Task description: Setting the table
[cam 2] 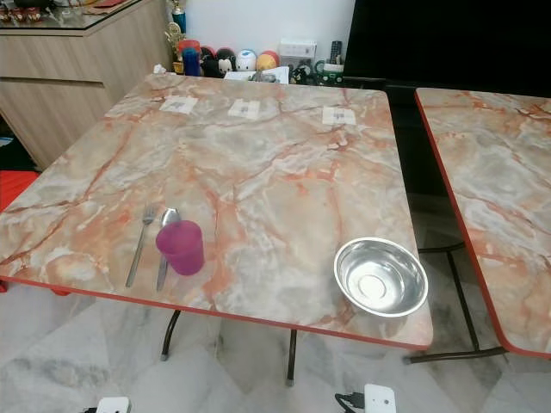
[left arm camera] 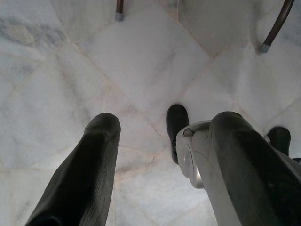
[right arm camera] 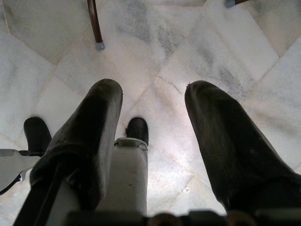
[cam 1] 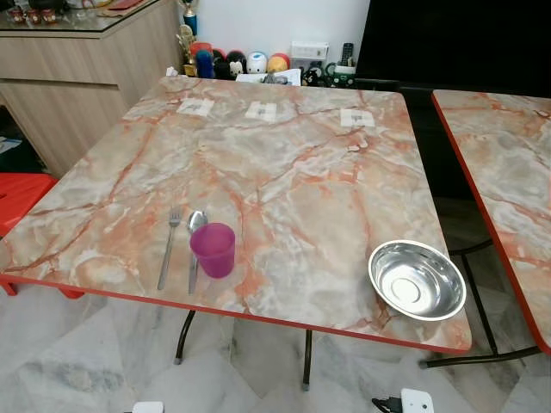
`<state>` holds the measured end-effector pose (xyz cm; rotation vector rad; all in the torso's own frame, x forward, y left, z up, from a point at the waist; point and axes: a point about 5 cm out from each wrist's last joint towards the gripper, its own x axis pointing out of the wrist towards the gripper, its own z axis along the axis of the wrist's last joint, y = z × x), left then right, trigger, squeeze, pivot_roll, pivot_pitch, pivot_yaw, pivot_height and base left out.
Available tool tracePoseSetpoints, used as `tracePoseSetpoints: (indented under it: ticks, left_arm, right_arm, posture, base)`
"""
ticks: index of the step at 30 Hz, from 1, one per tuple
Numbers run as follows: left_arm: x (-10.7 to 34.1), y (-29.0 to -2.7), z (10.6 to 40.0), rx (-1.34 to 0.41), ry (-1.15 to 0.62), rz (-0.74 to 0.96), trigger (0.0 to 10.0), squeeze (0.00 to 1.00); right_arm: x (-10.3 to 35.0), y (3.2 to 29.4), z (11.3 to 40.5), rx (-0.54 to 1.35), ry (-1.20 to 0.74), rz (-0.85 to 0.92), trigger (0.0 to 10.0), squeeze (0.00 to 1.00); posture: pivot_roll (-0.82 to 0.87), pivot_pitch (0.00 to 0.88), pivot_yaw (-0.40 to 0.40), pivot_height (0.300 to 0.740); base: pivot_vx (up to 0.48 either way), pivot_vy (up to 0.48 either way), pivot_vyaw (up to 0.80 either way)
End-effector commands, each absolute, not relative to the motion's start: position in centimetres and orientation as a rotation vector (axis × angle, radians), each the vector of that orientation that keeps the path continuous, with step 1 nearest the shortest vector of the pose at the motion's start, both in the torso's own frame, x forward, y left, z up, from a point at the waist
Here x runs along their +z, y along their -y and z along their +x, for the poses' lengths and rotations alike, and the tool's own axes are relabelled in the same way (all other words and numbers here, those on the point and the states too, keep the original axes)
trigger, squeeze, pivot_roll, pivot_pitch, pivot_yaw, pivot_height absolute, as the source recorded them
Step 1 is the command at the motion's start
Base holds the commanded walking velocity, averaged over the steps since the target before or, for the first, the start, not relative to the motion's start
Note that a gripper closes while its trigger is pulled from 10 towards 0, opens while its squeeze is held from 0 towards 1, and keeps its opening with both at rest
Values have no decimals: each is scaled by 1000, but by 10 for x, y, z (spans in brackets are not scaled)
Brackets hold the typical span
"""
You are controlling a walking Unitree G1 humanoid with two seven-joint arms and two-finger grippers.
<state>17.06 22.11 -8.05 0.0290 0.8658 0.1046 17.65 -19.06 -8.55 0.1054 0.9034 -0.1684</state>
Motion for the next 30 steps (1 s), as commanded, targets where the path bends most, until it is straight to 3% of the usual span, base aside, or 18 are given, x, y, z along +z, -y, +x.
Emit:
tracePoseSetpoints:
  ticks: [1, 5, 10, 17, 30]
  left_arm:
    - [-86, -220, 159, 107, -909, 25, 10000, 0]
    - [-87, -220, 158, 110, -913, 25, 10000, 0]
    - [-87, -221, 157, 114, -918, 26, 10000, 0]
    - [-87, -221, 159, 111, -915, 23, 10000, 0]
    - [-86, -222, 161, 106, -911, 28, 10000, 0]
  right_arm:
    - [-88, 193, 170, -180, -919, 106, 10000, 0]
    - [-86, 201, 172, -237, -892, 89, 10000, 0]
    - [-65, 222, 197, -477, -717, 86, 10000, 0]
    - [-47, 228, 211, -550, -534, 72, 10000, 0]
    - [-23, 241, 180, -638, -319, 27, 10000, 0]
  posture:
    - [15, 95, -29, 740]
    - [18, 93, -33, 740]
    - [7, 95, -35, 740]
    - [6, 93, -46, 740]
    - [-9, 91, -55, 740]
  base:
    - [0, 0, 0]
    - [0, 0, 0]
    - [0, 0, 0]
    - [0, 0, 0]
    - [0, 0, 0]
